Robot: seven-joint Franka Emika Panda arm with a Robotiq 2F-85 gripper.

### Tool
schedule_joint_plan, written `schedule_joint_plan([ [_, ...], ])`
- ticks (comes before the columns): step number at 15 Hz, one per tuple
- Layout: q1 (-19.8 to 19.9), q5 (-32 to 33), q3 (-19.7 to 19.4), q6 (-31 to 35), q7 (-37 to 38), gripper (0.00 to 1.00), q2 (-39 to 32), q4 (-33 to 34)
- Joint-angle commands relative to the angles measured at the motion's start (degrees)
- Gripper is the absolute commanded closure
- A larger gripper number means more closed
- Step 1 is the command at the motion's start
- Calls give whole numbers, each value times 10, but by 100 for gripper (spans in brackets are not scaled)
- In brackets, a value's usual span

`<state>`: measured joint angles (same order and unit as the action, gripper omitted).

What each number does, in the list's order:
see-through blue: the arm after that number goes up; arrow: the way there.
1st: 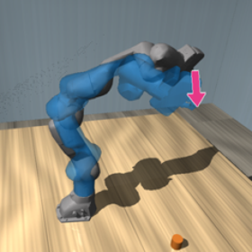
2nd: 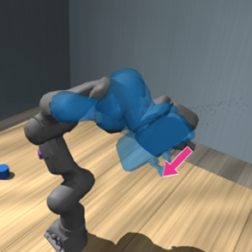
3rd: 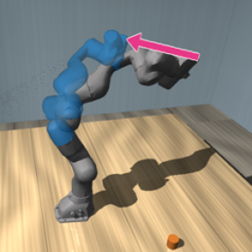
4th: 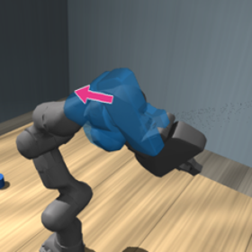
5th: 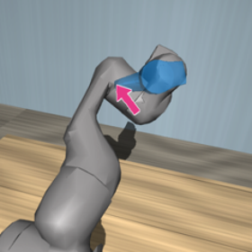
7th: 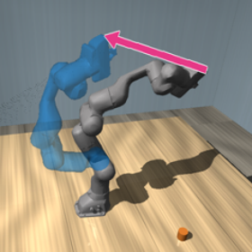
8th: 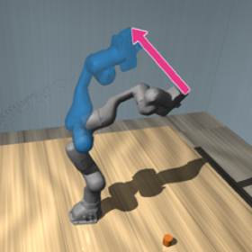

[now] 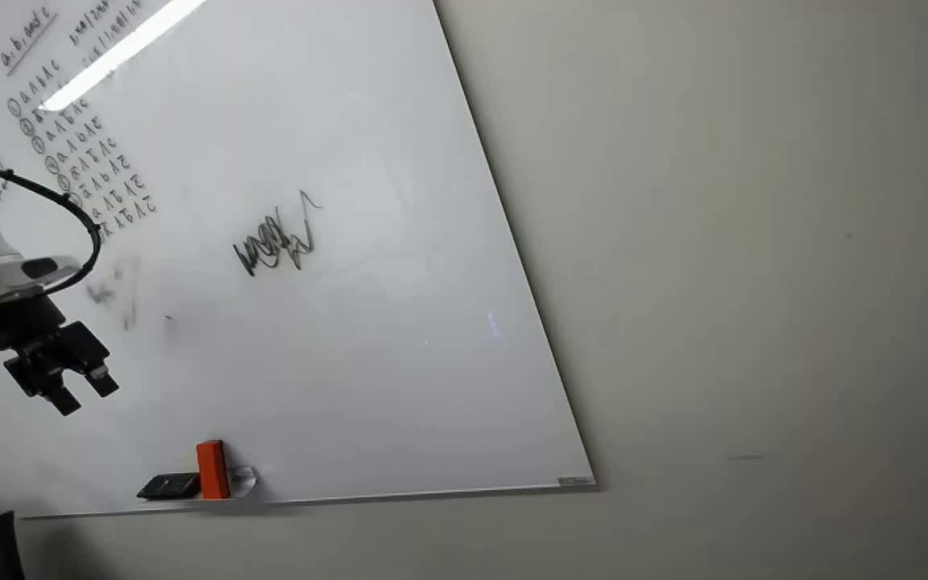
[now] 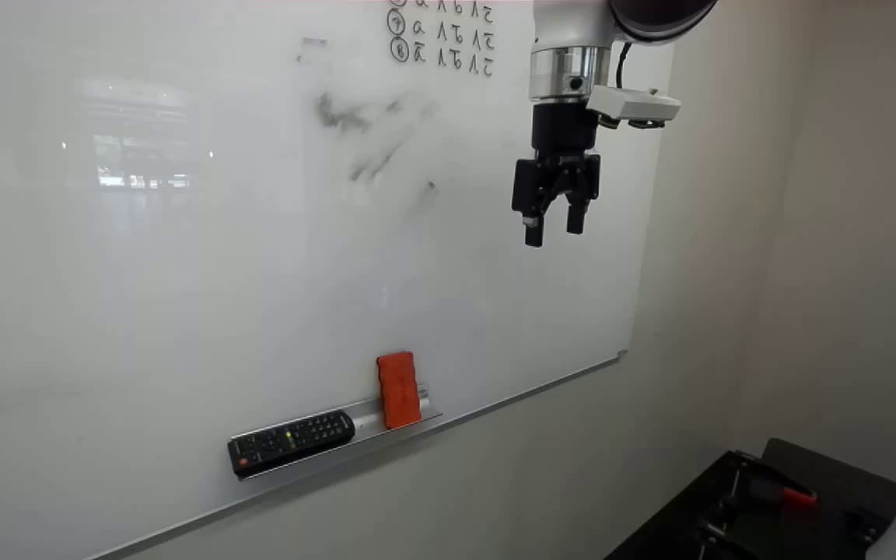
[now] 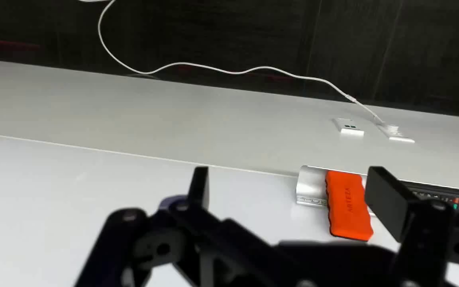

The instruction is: Pick the eraser and rub off the contents on the whiteboard

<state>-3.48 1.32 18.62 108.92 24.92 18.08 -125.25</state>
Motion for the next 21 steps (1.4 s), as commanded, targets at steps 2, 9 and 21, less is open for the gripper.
schedule_joint_plan([
  [2,-16,5,-14,-2,4,0,-2,2],
  [9,-26,35,5,19,21,0,-10,1],
  [21,-80,251,56,225,226,0,-104,-64],
])
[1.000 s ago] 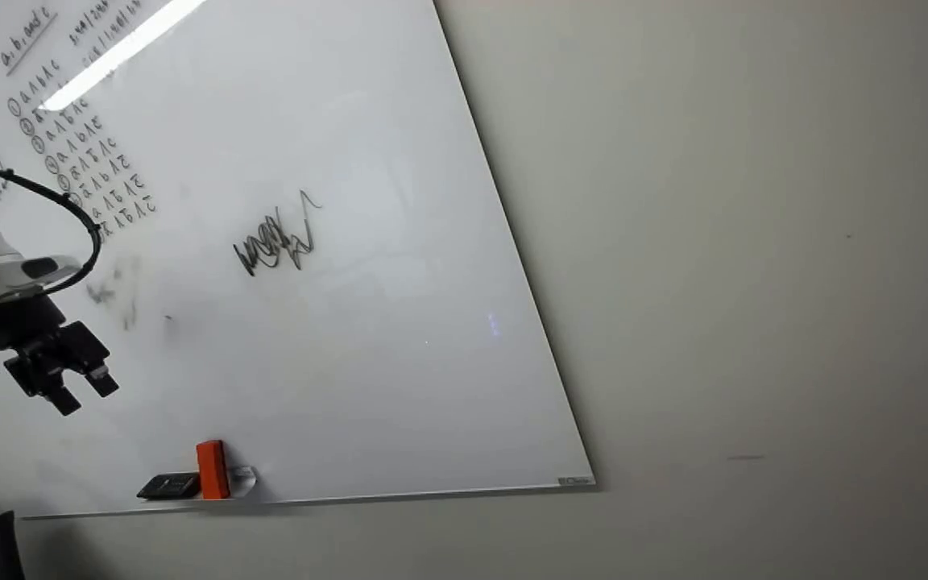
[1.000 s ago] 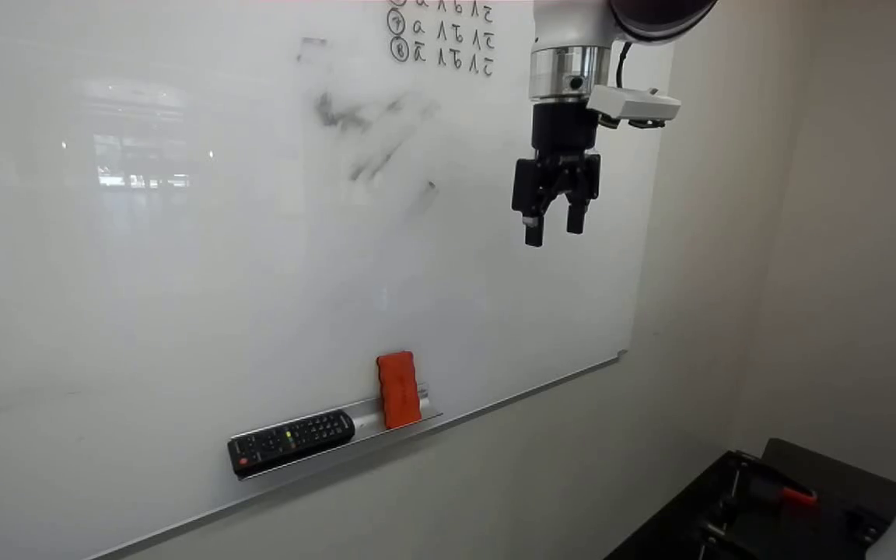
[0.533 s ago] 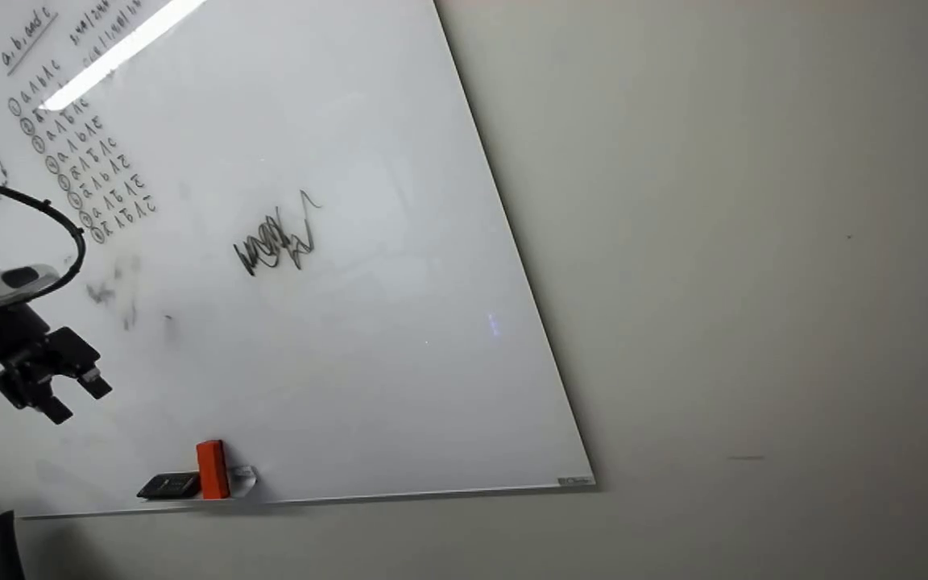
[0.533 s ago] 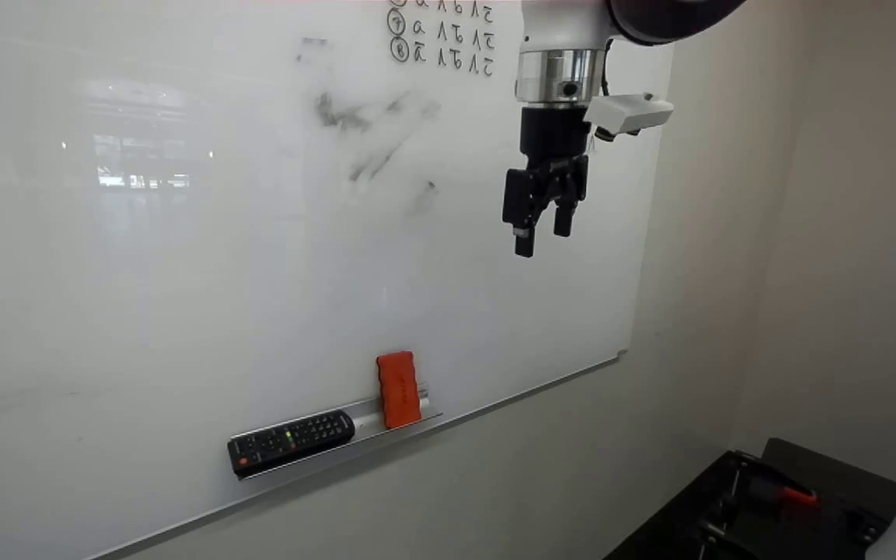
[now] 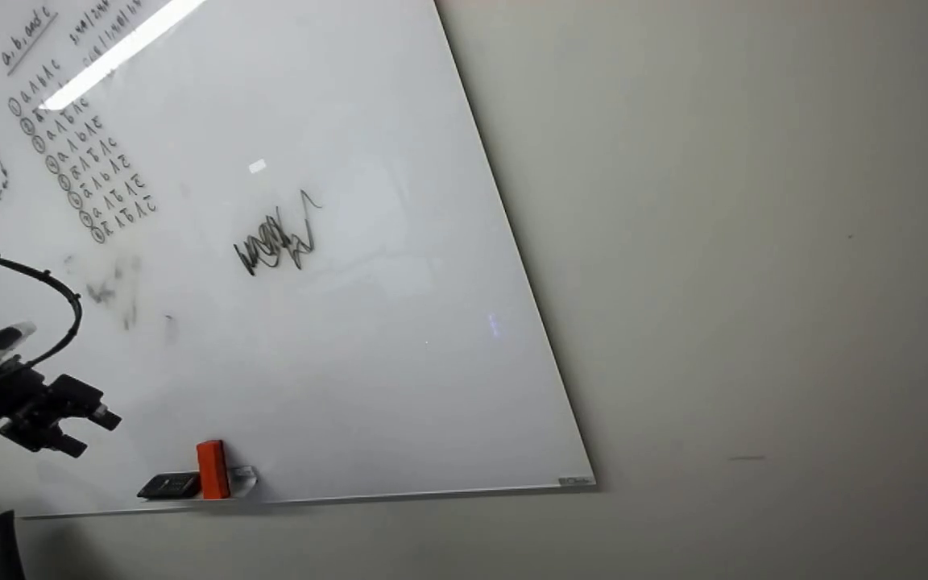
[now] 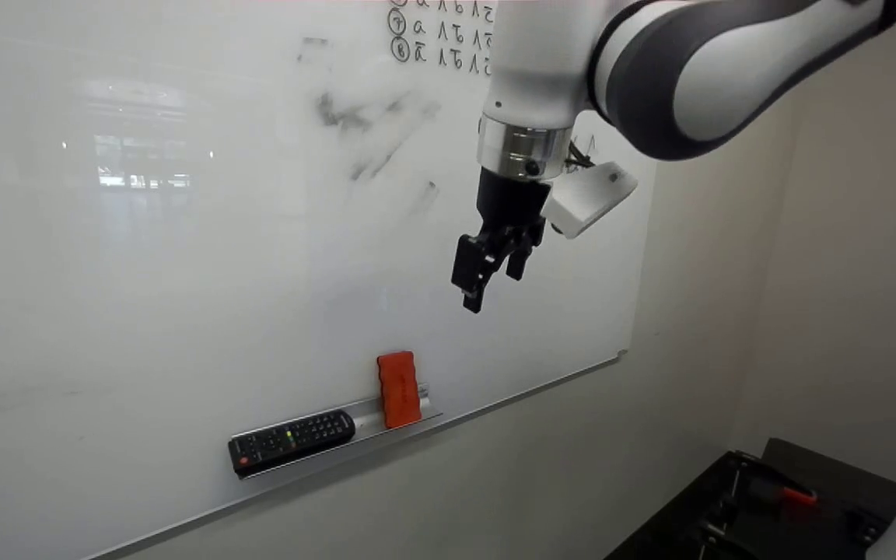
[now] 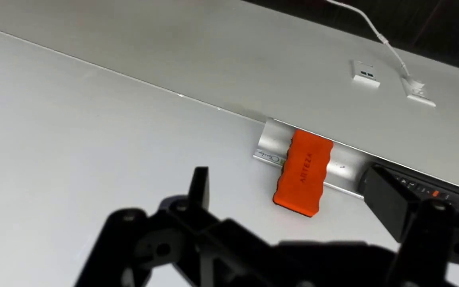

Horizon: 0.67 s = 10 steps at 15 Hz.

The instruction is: Pick the eraser and rub off the contents on the whiteboard

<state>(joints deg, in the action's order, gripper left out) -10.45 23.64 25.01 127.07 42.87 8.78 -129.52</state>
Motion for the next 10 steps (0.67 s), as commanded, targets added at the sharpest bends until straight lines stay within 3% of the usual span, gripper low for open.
schedule_joint_plan([
  [1,-17,13,-14,16,20,0,-9,-7],
  [6,-20,21,-17,31,36,0,-18,-16],
  [10,-34,178,13,32,157,0,-54,-16],
])
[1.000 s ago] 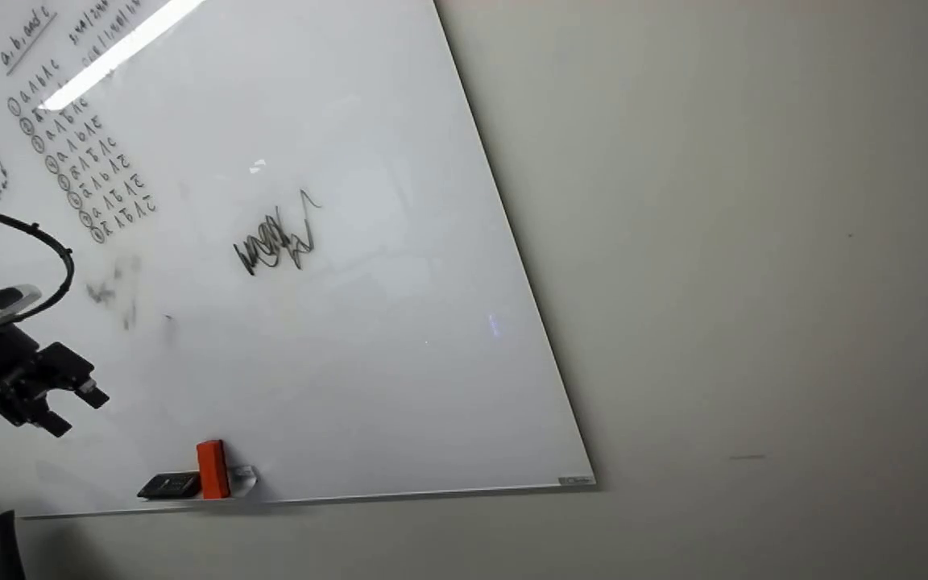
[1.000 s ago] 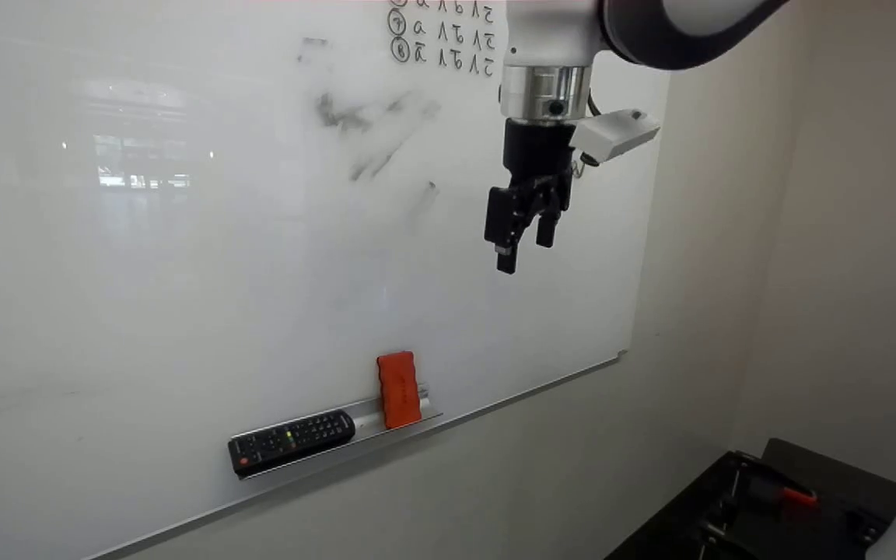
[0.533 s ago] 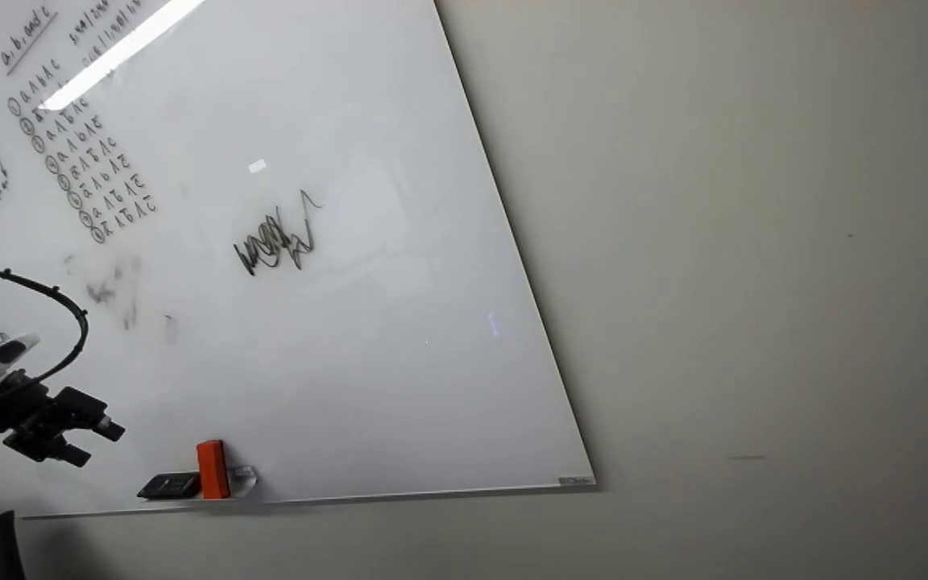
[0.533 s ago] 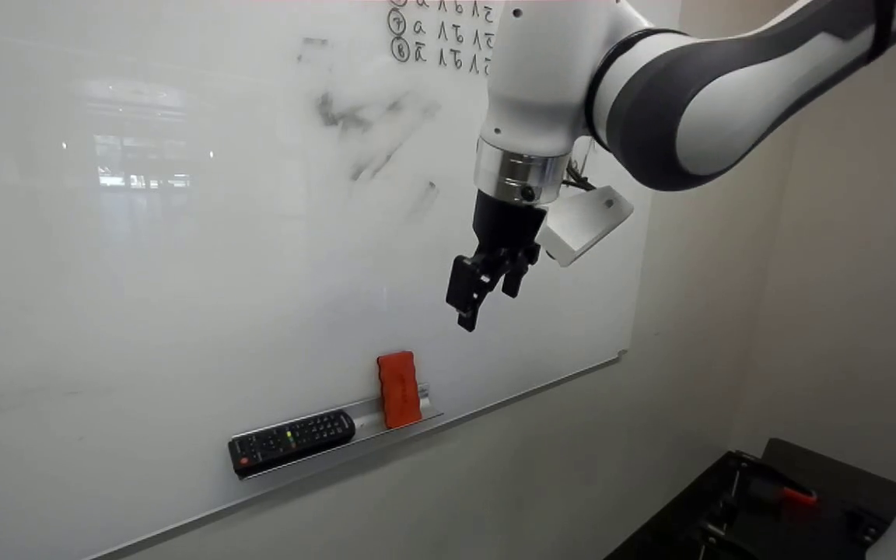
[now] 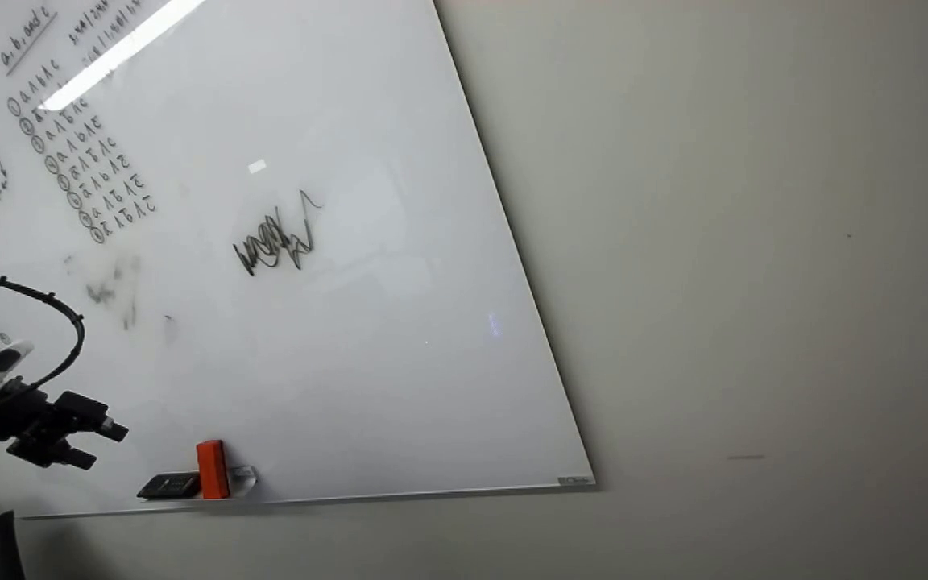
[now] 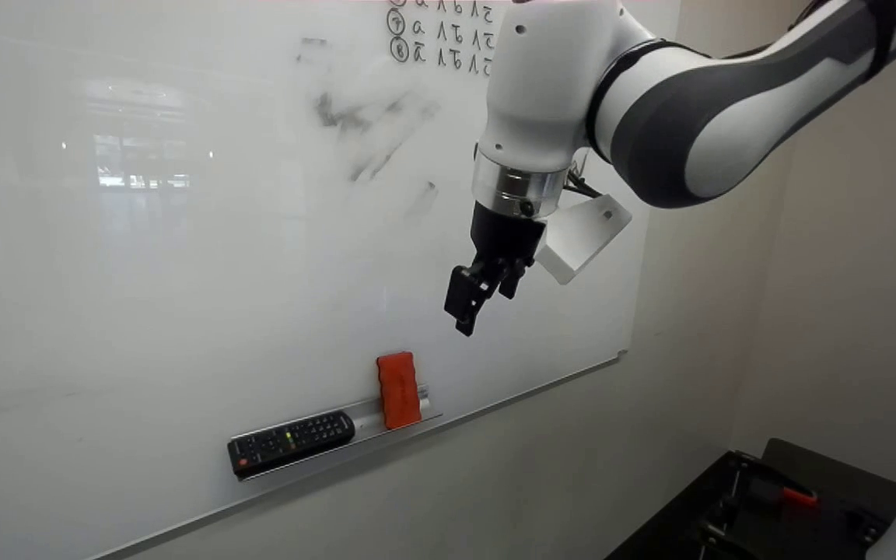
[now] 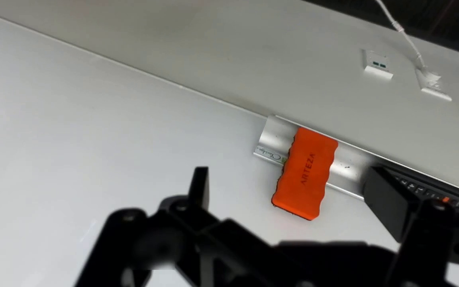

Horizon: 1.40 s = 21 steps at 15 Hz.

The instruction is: Pick the eraser and rub off the contents on the whiteboard

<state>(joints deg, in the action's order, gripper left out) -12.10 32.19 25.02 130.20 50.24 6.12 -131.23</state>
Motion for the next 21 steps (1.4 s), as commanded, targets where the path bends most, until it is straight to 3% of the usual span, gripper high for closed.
schedule_joint_plan([
  [1,-28,136,16,3,126,0,-39,-2],
  [6,-80,325,2,15,374,0,-70,-22],
  [10,-80,464,-19,46,568,0,-64,-56],
  [12,-69,533,-37,97,657,0,-71,-74],
  [13,-83,486,-27,55,592,0,-77,-53],
  [18,-85,493,-31,62,602,0,-80,-57],
  [19,-89,511,-28,42,606,0,-85,-51],
  [21,-82,556,-35,72,606,0,-90,-54],
])
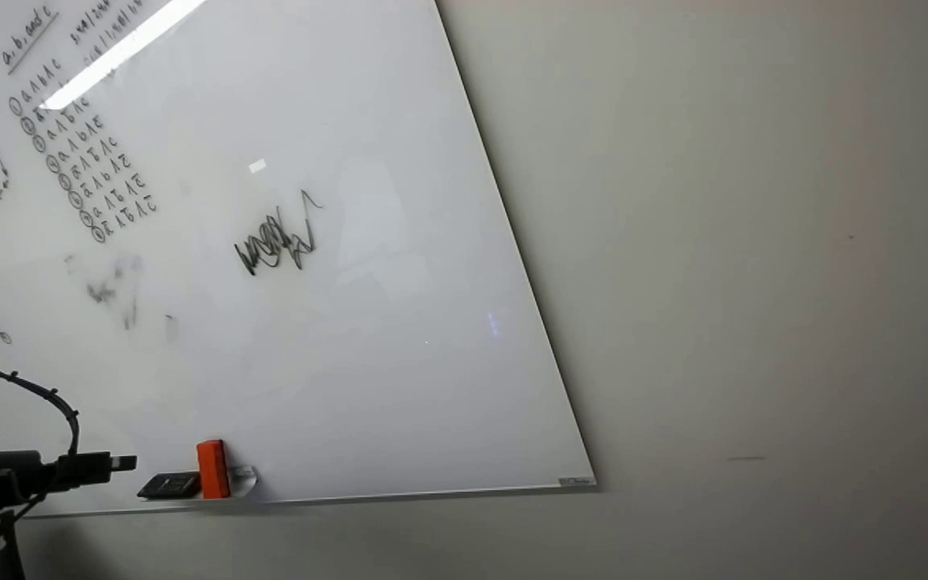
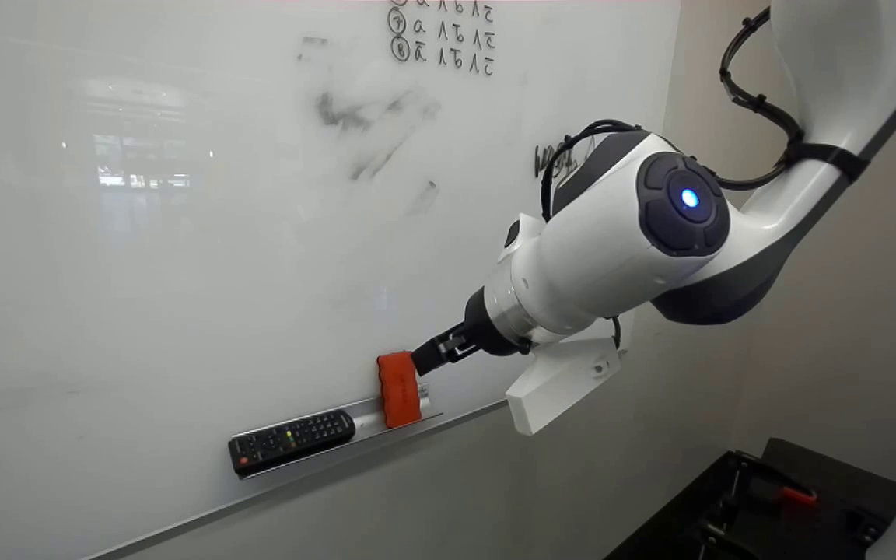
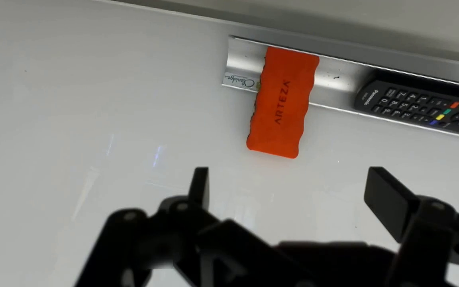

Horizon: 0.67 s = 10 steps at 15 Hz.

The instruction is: Pick the eraser and rub off the contents on the whiteboard

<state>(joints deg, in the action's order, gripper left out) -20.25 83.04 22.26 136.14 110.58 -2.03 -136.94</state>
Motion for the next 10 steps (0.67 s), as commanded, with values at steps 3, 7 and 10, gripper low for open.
schedule_joint_plan([
  [3,13,115,-22,63,30,0,-7,-7],
  [7,22,219,-37,67,151,0,-16,-13],
  [10,19,247,-35,19,235,0,-51,-7],
])
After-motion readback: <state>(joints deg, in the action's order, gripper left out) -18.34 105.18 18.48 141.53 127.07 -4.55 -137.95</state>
